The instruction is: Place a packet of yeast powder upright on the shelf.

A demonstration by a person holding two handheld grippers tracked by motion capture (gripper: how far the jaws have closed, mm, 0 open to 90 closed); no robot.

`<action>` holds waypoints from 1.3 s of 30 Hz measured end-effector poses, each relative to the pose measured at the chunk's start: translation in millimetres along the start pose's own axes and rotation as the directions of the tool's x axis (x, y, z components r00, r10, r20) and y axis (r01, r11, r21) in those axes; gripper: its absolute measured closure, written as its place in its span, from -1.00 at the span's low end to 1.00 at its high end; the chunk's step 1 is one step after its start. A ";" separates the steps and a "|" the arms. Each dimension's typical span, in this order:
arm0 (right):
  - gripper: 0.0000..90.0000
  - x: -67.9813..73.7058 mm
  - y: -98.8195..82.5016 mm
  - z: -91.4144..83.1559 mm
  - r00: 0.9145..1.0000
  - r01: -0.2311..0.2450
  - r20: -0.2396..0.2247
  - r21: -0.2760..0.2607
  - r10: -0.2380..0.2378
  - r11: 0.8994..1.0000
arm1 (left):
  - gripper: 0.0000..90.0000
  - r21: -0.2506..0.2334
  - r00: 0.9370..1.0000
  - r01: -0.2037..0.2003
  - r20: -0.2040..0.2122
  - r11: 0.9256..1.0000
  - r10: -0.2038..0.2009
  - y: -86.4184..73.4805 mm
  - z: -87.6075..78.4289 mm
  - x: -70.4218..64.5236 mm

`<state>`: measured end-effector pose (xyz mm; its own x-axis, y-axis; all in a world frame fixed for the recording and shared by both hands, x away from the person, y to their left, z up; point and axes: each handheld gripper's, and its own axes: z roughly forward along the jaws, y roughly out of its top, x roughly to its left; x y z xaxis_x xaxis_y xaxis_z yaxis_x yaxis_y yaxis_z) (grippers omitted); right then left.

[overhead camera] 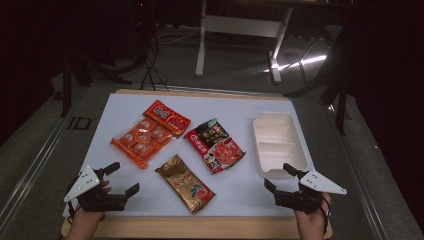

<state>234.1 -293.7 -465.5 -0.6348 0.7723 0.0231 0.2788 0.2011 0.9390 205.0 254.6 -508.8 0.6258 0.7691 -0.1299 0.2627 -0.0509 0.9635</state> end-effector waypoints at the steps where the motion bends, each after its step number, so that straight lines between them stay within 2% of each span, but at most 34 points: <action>1: -0.70 -0.6 -1.1 2.1 1.000 0.011 0.002 0.018 -0.011 1.000 | -0.98 -0.001 1.000 0.000 0.001 1.000 0.000 0.1 -0.5 -0.2; 4: -0.70 -1.2 -3.4 6.2 1.000 0.019 -0.009 0.045 -0.018 0.999 | -0.98 -0.003 1.000 0.003 -0.002 1.000 -0.003 0.4 -0.7 -0.5; 7: -0.69 0.9 -5.9 13.1 0.997 0.027 -0.070 0.105 -0.020 0.994 | -0.98 -0.007 1.000 0.002 -0.002 1.000 -0.002 1.4 -0.2 -1.0; 9: -0.69 0.9 -5.9 13.1 0.997 0.027 -0.070 0.105 -0.020 0.994 | -0.98 -0.007 1.000 0.001 -0.002 1.000 -0.001 1.6 0.1 -0.9; 11: -0.70 6.5 -4.1 14.8 0.996 0.046 -0.085 0.143 -0.034 0.989 | -0.98 -0.004 1.000 0.001 -0.006 1.000 -0.001 1.5 0.5 -1.4; 13: -0.72 12.0 2.0 14.1 0.996 0.058 -0.078 0.158 -0.047 0.986 | -0.98 -0.004 1.000 0.001 -0.009 1.000 -0.001 1.3 -0.3 -1.6; 17: -0.72 17.7 11.3 12.4 0.996 0.063 -0.070 0.160 -0.053 0.985 | -0.98 -0.015 1.000 0.008 -0.010 1.000 -0.008 1.3 -2.8 -0.4; 20: -0.71 23.1 27.1 11.2 0.996 0.074 -0.055 0.135 -0.067 0.988 | -0.98 -0.012 1.000 0.006 -0.005 1.000 -0.007 0.9 -4.0 1.0; 22: -0.71 24.1 31.1 11.2 0.996 0.076 -0.046 0.131 -0.070 0.989 | -0.98 -0.022 1.000 0.016 -0.001 1.000 -0.016 1.3 -5.0 1.5; 25: -0.72 24.0 47.0 14.5 0.996 0.065 -0.072 0.118 -0.056 0.991 | -0.98 -0.028 1.000 0.022 -0.015 0.999 -0.022 2.6 -6.8 1.9; 26: -0.73 24.4 51.1 16.9 0.995 0.069 -0.083 0.124 -0.059 0.990 | -0.98 -0.040 0.999 0.033 -0.020 0.999 -0.034 3.2 -7.9 2.7; 29: -0.73 25.6 58.2 22.8 0.994 0.076 -0.093 0.147 -0.063 0.986 | -0.98 -0.051 0.999 0.025 -0.040 0.998 -0.027 3.9 -8.7 3.1; 30: -0.75 27.7 64.2 27.2 0.990 0.085 -0.125 0.130 -0.069 0.988 | -0.98 -0.060 0.999 0.025 -0.042 0.998 -0.028 3.9 -9.0 3.1; 31: -0.75 27.7 64.2 27.2 0.990 0.085 -0.125 0.130 -0.069 0.988 | -0.98 -0.065 0.999 0.031 -0.036 0.997 -0.034 3.9 -8.9 3.3; 35: -0.77 32.9 79.7 42.5 0.982 0.072 -0.184 0.112 -0.051 0.991 | -0.98 -0.050 0.998 0.054 -0.027 0.997 -0.055 3.6 -7.7 3.5; 38: -0.78 37.2 86.4 48.4 0.977 0.082 -0.206 0.108 -0.058 0.991 | -0.98 -0.036 0.999 0.042 -0.029 0.998 -0.043 3.3 -6.6 2.7; 39: -0.78 41.5 92.0 55.1 0.972 0.095 -0.225 0.112 -0.068 0.989 | -0.98 -0.035 0.999 0.041 -0.030 0.999 -0.042 3.3 -6.3 2.4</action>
<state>273.1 -209.9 -397.0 -0.7979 0.6018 0.0357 0.2960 0.3395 0.8928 202.8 260.3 -504.5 0.5923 0.7891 -0.1632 0.2621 0.0029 0.9650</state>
